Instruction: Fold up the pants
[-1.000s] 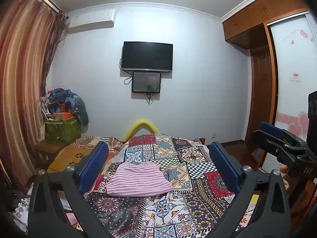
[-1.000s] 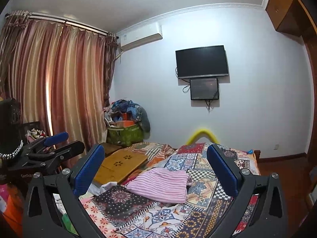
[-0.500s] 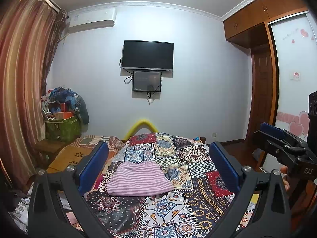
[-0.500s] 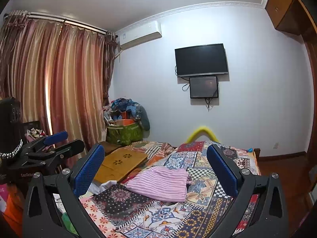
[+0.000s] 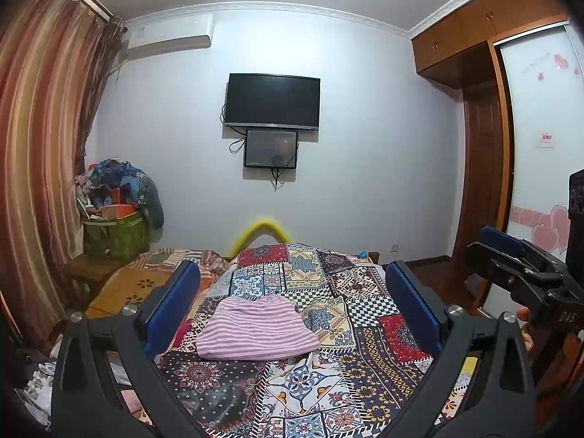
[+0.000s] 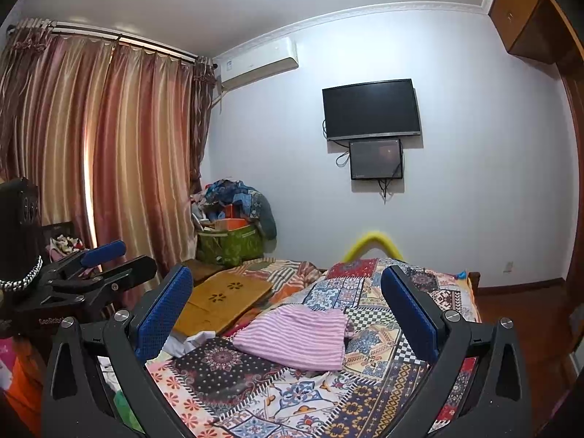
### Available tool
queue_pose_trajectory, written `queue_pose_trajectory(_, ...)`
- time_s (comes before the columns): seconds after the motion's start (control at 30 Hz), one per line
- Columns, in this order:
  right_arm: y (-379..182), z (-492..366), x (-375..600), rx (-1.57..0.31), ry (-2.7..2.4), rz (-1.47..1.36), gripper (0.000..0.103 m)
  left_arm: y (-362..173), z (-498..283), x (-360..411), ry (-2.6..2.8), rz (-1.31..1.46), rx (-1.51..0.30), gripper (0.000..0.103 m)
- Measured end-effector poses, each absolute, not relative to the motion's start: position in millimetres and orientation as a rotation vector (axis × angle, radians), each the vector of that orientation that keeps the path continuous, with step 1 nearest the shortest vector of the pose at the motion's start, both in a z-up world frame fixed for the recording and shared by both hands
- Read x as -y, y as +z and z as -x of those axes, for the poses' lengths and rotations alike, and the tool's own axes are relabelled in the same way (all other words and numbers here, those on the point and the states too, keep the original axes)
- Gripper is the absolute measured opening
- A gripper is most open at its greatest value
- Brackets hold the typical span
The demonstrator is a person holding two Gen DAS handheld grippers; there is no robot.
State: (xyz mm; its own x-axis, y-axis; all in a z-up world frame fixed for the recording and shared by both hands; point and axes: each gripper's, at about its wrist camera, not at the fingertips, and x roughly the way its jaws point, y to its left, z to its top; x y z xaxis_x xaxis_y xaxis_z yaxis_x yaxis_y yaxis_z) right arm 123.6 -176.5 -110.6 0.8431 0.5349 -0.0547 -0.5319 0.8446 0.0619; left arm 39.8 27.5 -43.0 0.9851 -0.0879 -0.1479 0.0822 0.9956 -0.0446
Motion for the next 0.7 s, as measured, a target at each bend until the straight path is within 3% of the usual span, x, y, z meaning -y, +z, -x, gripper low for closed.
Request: queue_pose_trajectory(0.7, -111.2, -126.5, 175.8, -0.084, 0.556, -0.03, 0.103, -43.9, -40.4, -27.4, -0.089, 0.05, -0.161, 0.103)
